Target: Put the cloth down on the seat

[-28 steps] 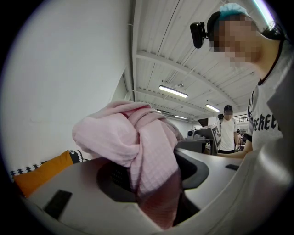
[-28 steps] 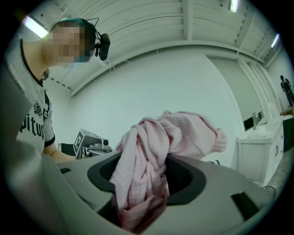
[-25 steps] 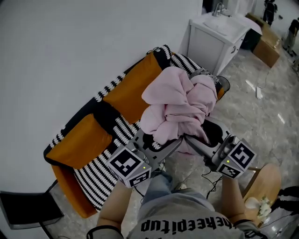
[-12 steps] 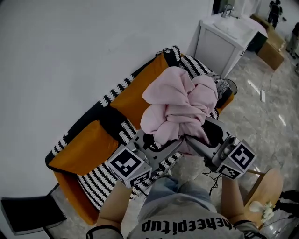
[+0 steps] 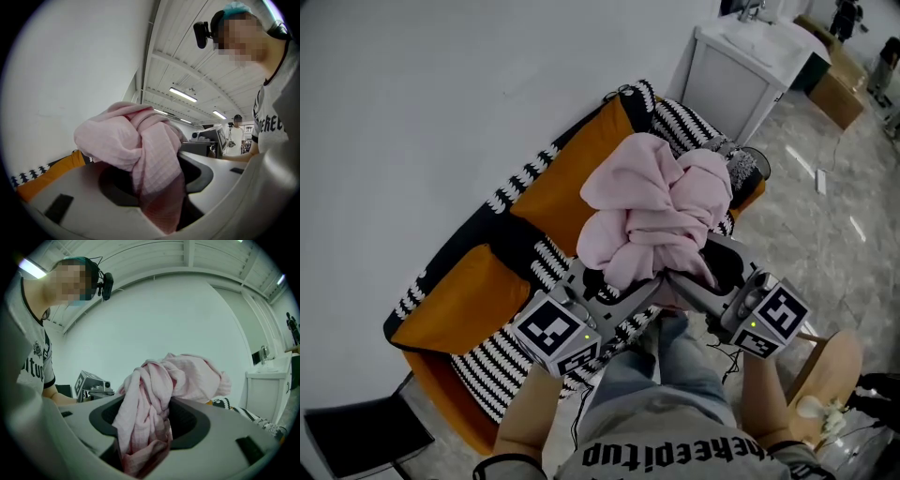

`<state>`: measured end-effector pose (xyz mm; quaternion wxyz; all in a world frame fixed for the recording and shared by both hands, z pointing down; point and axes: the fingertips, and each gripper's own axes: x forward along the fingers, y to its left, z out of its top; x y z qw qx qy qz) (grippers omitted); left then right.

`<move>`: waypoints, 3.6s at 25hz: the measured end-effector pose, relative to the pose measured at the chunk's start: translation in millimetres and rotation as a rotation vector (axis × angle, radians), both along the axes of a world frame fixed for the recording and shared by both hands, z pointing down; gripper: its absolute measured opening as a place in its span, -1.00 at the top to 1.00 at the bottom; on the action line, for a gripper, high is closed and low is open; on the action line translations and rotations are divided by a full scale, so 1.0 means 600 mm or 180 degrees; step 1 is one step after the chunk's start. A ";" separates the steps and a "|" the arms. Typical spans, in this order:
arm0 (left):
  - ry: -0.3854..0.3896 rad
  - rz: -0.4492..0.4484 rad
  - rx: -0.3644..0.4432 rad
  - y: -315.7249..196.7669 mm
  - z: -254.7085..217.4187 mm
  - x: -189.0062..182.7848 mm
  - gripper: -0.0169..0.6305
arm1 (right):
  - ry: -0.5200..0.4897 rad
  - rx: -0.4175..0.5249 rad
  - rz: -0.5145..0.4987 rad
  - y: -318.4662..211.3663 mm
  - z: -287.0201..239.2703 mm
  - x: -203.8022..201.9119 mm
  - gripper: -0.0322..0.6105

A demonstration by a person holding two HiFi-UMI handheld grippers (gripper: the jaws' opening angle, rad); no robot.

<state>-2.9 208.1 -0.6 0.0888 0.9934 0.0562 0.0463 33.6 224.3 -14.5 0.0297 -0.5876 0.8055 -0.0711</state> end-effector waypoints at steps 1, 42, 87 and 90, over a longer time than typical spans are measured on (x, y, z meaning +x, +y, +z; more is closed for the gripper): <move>-0.0006 -0.0026 -0.0004 0.000 0.002 0.001 0.23 | -0.0008 -0.0005 -0.0025 0.000 0.002 0.001 0.02; -0.0421 -0.2169 -0.0930 -0.259 0.169 0.050 0.23 | -0.0175 -0.0995 -0.2207 -0.313 0.170 0.051 0.03; -0.1059 -0.2272 -0.1624 -0.232 0.605 0.074 0.24 | -0.0225 -0.1863 -0.2328 -0.293 0.612 0.071 0.10; -0.1062 -0.2285 -0.1655 -0.252 0.601 0.065 0.24 | -0.0202 -0.1919 -0.2320 -0.312 0.609 0.063 0.11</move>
